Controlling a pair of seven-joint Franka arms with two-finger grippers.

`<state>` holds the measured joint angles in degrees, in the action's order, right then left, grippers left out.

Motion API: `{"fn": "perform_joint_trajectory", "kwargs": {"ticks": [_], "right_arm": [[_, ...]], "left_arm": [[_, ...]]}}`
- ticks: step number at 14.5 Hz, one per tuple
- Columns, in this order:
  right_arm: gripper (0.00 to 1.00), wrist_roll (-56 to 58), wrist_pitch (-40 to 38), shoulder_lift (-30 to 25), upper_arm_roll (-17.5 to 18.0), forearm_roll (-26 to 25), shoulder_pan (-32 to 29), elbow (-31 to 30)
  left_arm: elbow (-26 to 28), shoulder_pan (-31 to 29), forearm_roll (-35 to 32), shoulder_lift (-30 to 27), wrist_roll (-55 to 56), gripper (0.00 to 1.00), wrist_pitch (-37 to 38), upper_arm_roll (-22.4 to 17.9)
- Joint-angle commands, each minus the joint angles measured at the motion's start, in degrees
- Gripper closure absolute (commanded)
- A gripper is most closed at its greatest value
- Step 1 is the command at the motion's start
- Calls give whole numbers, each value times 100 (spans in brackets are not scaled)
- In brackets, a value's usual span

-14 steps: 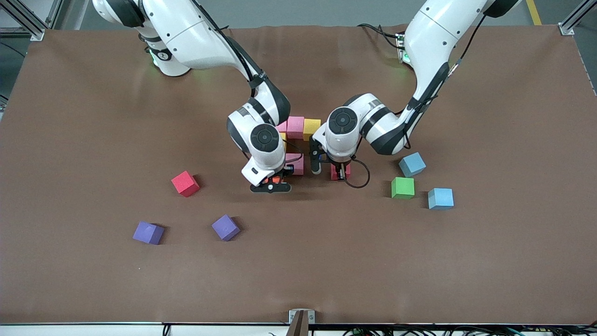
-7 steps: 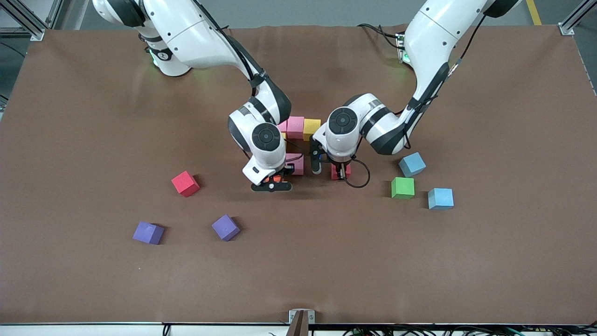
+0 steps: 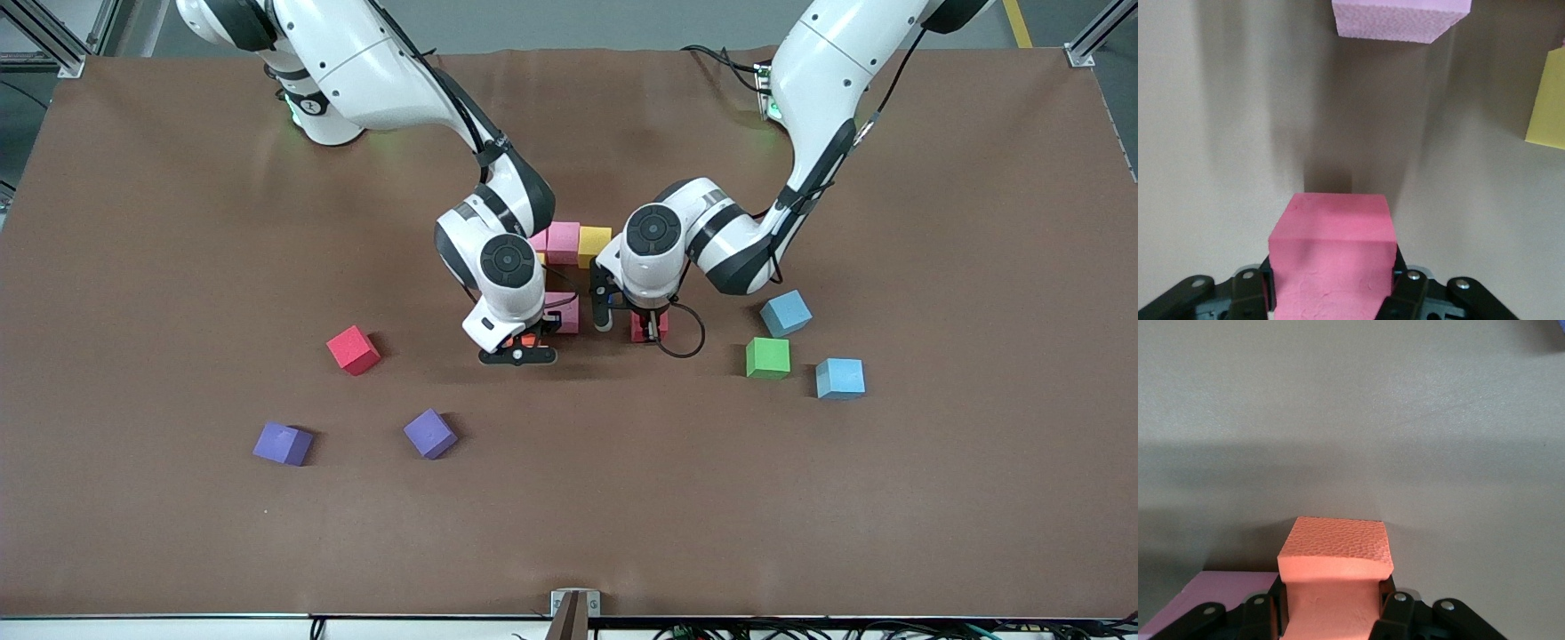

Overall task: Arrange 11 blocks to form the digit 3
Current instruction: 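Lower orange below blue with the right gripper while the left gripper lowers red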

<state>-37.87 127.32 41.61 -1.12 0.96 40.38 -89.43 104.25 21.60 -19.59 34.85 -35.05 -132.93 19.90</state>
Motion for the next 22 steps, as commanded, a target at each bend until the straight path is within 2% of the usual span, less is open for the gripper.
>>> {"fn": "perform_joint_trajectory", "kwargs": {"ticks": [1, 3, 4, 5, 6, 14, 18, 22], "right_arm": [[95, -10, 3, -39, 6, 9, 93, -250], [91, -1, 3, -39, 6, 0, 85, -224], [23, -1, 3, -39, 6, 0, 67, -206], [6, -1, 3, -39, 6, 0, 67, -197], [0, 8, 21, -30, -3, 0, 50, -188], [0, 16, -40, -179, 15, 53, -73, -21], [0, 34, -523, -399, -3, 44, -302, 224], [0, -71, -883, -768, -125, -34, -469, 190]], "left_arm": [[42, -24, -27, -66, -11, 73, 48, 22], [34, -24, -27, -57, 7, 73, 57, 22], [34, -24, -27, -75, -2, 73, 48, 22], [34, -24, -18, -75, -2, 73, 48, 22], [34, -24, -18, -75, -2, 73, 48, 22], [16, -24, -9, -92, 7, 73, 48, 22], [-80, 28, -1, -49, 42, 73, 48, 31], [-177, 212, -1, 4, 305, 73, 56, 40]]}}
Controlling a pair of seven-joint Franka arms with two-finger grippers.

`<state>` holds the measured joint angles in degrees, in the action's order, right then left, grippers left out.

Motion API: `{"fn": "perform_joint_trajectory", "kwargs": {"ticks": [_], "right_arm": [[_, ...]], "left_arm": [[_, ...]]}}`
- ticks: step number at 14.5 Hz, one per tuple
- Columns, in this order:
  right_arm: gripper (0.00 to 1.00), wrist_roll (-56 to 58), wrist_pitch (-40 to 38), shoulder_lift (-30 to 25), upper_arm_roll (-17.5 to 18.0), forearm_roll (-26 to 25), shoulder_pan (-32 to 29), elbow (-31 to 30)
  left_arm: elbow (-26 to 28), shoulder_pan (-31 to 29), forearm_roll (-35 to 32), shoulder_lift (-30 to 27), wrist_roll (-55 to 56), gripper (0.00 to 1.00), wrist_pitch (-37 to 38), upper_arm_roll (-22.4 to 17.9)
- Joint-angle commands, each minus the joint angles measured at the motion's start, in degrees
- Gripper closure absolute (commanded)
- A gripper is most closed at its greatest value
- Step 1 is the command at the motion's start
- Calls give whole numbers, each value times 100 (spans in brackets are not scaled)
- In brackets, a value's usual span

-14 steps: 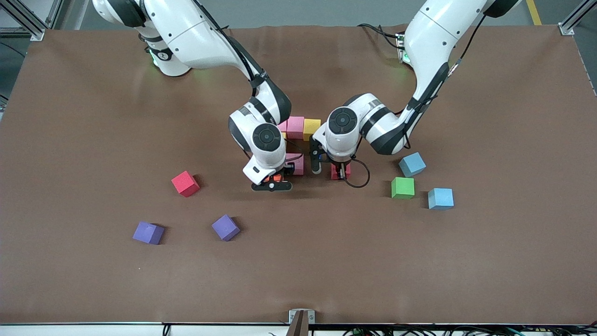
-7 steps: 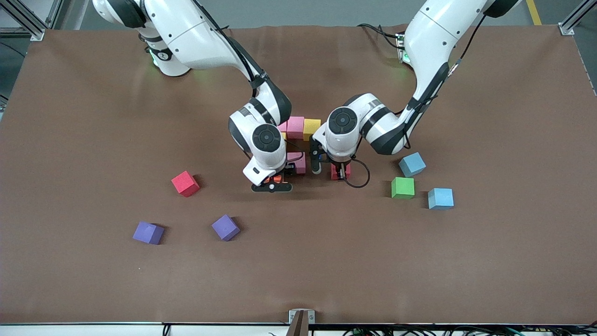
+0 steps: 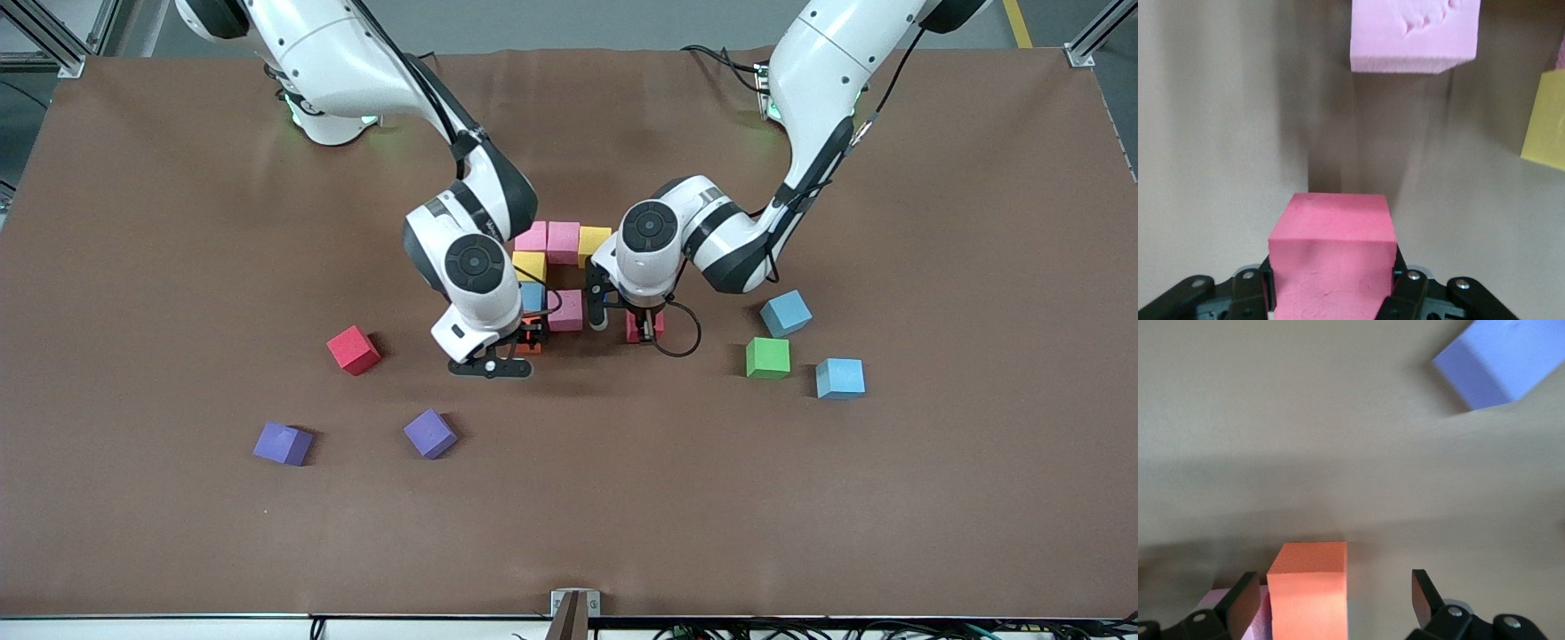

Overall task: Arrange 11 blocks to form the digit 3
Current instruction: 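Grasp the red cube with the right gripper while the left gripper reaches green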

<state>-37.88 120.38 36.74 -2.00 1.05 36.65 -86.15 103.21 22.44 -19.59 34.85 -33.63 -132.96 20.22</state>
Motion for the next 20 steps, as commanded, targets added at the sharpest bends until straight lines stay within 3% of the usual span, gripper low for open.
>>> {"fn": "perform_joint_trajectory", "kwargs": {"ticks": [1, 5, 8, 13, 17, 20], "right_arm": [[0, -79, -226, -334, -125, -26, -201, -139], [0, -9, -279, -405, -187, -43, -702, -200], [0, -157, -226, -589, -231, -43, -764, -629], [0, -1068, -112, -931, -705, -61, -756, -1482], [0, -2116, -86, -1064, -715, -52, -782, -1738], [0, -2311, 422, -1230, -758, -52, -887, -2255]], "left_arm": [[-82, 207, -1, 4, 216, 73, 51, 8], [-345, 541, 8, 215, 339, 73, 59, -1], [-460, 699, -1, 391, 479, 73, 59, -9], [-583, 691, -53, 541, 515, 73, 50, -53], [-696, 700, -62, 672, 515, 73, 50, -80], [-829, 822, -54, 804, 576, 73, 50, -80]]}}
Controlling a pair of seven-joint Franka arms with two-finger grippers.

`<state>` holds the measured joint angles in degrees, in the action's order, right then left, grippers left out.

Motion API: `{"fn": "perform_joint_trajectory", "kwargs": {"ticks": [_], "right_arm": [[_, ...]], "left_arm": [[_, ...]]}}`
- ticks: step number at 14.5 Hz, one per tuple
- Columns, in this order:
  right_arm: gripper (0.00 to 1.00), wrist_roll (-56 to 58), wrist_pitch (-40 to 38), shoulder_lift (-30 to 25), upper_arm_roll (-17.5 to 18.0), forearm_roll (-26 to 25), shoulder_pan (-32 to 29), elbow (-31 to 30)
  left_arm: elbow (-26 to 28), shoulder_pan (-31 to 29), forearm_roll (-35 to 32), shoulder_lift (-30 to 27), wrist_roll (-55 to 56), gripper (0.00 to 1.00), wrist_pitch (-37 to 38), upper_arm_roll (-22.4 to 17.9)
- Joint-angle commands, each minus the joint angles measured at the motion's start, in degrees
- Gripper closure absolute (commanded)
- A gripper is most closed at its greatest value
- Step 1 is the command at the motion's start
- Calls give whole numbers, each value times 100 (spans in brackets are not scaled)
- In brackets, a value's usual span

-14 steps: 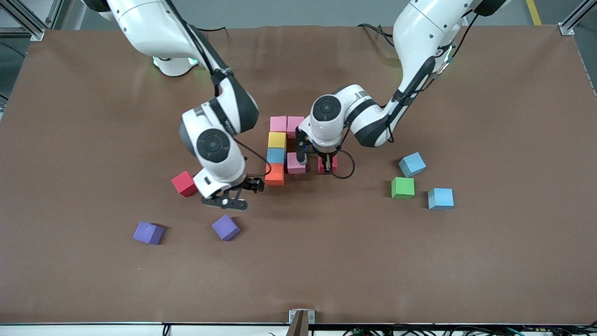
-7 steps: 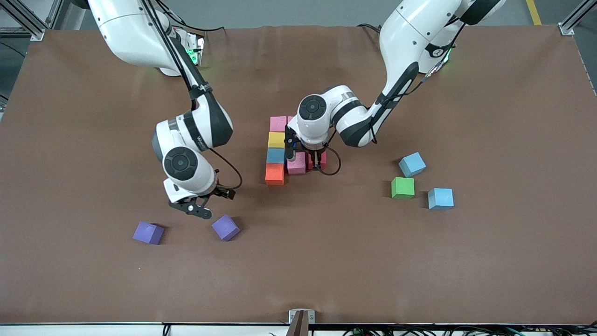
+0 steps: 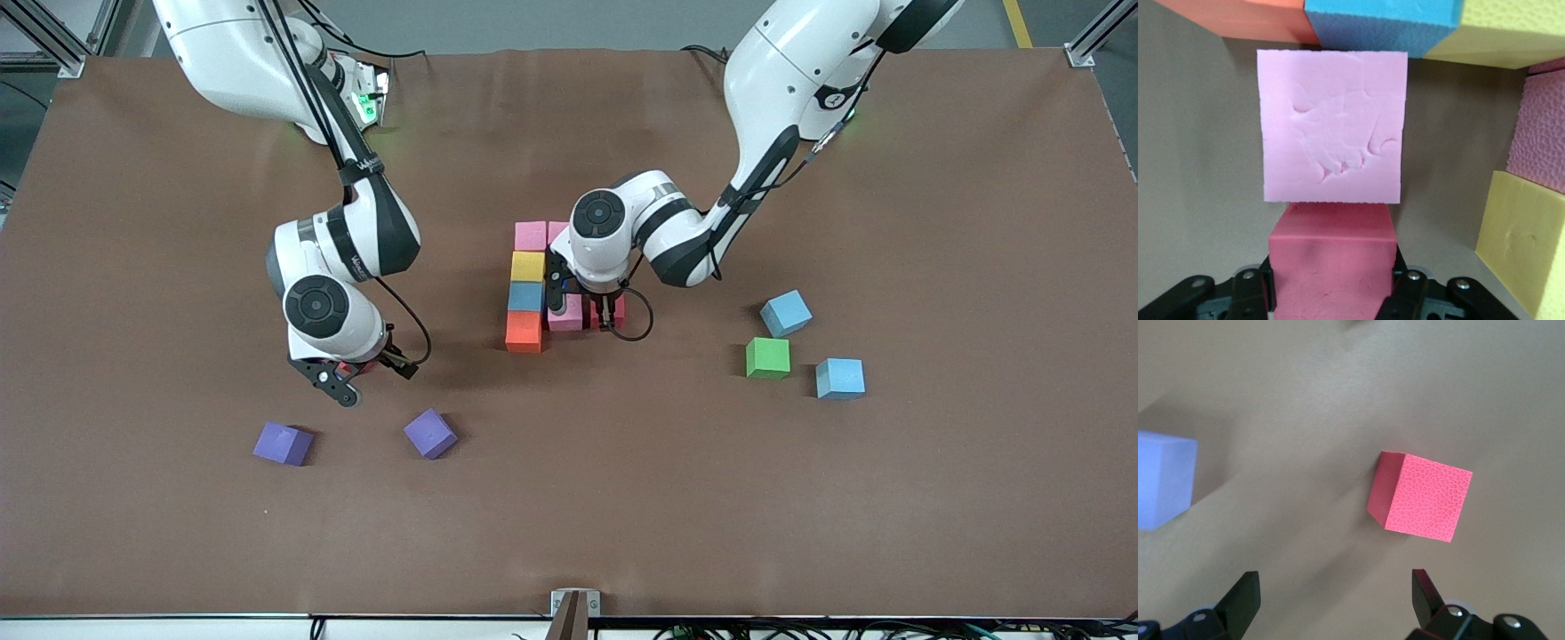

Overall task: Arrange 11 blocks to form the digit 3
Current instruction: 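Grasp the red cube with the right gripper while the left gripper reaches green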

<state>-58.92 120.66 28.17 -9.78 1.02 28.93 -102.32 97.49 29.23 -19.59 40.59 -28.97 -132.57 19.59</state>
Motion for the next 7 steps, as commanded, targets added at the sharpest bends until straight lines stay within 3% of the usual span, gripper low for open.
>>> {"fn": "perform_joint_trajectory", "kwargs": {"ticks": [1, 7], "right_arm": [[0, -208, 501, -383, 11, -49, -185, -727], [0, -225, 949, -558, 20, -5, -617, -1289]], "left_arm": [[-265, 188, -53, 238, 181, 73, 12, -17], [-406, 259, -62, 300, 234, 73, 12, -25]]}}
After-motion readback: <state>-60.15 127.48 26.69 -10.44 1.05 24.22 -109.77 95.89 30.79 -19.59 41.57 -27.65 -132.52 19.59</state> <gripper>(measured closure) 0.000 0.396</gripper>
